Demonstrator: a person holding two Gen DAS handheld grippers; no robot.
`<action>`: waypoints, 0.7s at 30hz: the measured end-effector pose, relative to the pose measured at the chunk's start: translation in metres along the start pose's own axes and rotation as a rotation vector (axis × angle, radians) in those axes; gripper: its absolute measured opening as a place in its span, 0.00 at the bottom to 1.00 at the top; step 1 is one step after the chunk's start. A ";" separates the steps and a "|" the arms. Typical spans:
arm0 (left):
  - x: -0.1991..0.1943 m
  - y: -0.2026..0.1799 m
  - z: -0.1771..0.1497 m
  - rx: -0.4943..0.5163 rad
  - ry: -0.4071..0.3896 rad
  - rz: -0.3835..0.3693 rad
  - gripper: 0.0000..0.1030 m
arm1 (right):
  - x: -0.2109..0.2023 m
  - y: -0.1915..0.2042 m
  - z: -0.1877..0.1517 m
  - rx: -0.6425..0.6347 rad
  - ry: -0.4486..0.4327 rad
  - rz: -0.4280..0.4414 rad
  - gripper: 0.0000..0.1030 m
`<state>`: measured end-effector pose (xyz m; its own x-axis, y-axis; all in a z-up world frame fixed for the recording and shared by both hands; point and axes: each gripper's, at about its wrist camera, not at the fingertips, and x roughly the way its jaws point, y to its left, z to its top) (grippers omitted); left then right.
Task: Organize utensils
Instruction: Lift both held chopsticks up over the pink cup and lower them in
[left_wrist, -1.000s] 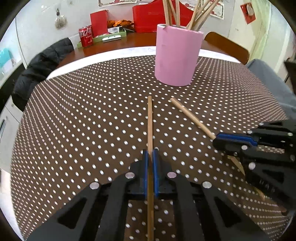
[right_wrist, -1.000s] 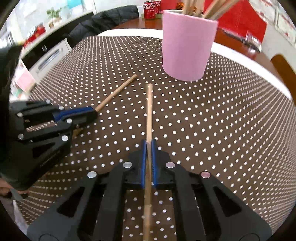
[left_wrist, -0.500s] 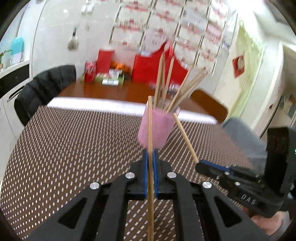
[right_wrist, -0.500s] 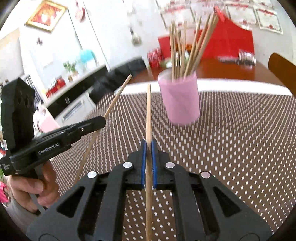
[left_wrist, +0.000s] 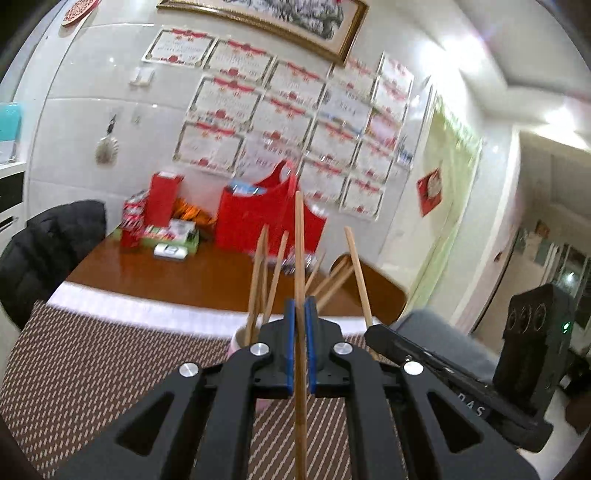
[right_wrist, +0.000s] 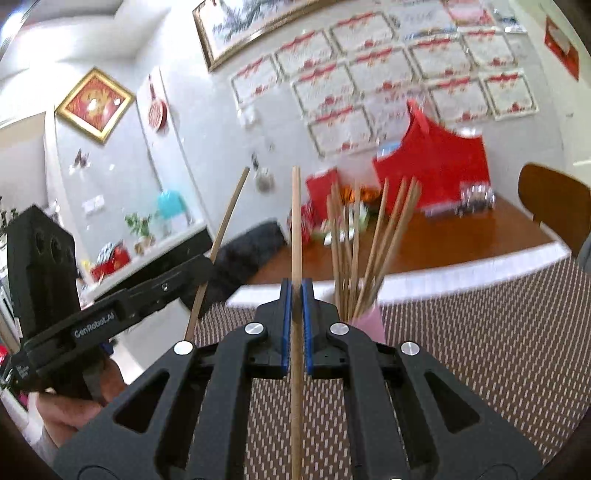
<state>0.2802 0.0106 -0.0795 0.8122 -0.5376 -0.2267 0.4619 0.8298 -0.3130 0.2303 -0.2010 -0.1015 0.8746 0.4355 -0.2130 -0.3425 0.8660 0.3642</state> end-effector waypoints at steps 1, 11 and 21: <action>0.003 0.000 0.007 -0.006 -0.017 -0.018 0.05 | 0.003 0.000 0.011 0.000 -0.029 -0.004 0.06; 0.052 0.004 0.060 -0.004 -0.178 -0.109 0.05 | 0.048 -0.008 0.079 -0.007 -0.202 -0.040 0.06; 0.106 0.026 0.052 -0.020 -0.250 -0.114 0.05 | 0.102 -0.022 0.081 -0.015 -0.252 -0.075 0.06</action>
<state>0.3972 -0.0166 -0.0636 0.8192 -0.5717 0.0452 0.5503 0.7615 -0.3425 0.3548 -0.1951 -0.0576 0.9550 0.2967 -0.0055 -0.2770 0.8980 0.3419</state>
